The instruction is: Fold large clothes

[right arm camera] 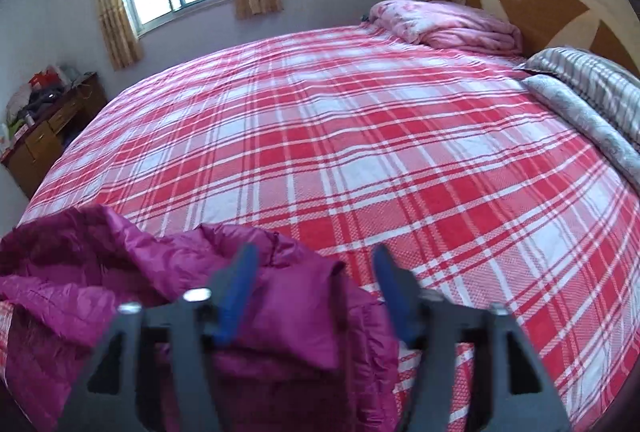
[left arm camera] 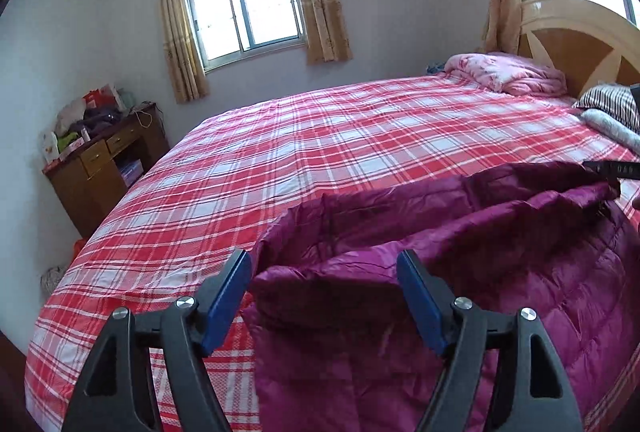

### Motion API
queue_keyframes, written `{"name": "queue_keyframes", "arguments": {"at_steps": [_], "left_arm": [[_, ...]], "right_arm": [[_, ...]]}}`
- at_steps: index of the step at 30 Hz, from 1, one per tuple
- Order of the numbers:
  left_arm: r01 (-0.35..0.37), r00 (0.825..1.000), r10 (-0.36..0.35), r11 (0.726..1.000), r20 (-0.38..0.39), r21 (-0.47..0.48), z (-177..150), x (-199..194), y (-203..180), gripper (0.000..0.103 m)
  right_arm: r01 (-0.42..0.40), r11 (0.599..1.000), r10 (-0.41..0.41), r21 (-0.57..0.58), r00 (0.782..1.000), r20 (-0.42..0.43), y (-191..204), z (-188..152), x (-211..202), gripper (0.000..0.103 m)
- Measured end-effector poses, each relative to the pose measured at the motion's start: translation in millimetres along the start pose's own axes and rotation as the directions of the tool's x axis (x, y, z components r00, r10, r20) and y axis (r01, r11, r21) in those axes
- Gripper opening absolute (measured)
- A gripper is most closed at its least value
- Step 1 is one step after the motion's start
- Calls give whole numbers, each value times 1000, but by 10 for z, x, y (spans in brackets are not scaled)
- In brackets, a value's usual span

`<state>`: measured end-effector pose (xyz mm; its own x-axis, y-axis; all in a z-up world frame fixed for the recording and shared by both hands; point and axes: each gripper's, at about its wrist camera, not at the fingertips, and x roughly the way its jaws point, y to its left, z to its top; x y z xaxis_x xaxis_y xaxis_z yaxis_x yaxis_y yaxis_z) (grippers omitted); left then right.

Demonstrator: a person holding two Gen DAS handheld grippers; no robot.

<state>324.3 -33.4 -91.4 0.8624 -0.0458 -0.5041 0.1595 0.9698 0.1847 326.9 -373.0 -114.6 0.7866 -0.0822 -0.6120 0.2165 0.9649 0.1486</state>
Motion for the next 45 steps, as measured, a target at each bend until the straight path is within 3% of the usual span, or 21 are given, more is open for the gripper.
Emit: {"name": "queue_keyframes", "arguments": {"at_steps": [3,7,10,15,18,28,45], "left_arm": [[-6,1000,6,999,-3,43,-9,43,-192,76],[-32,999,32,996,3,85,53,157,-408,76],[-78,997,77,990,17,118,92,269,-527,76],[-148,985,156,982,-73,115,6,713,-557,76],[-139,979,146,989,-141,57,-56,942,-486,76],[-119,972,121,993,-202,23,-139,1165,-473,83],[-156,950,166,986,-264,59,-157,1357,-553,94]], "right_arm": [[-60,997,61,-57,998,27,228,-64,-242,95],[-160,963,153,-217,987,-52,844,-333,-277,74],[-169,936,149,-309,985,-88,1191,-517,-128,64],[-135,952,104,-273,986,-128,1208,-543,287,64],[-130,956,98,-264,986,-132,1201,-563,395,64],[-109,962,74,-249,987,-146,1196,-610,510,67],[-82,967,36,-242,982,-188,1195,-635,634,72]]}}
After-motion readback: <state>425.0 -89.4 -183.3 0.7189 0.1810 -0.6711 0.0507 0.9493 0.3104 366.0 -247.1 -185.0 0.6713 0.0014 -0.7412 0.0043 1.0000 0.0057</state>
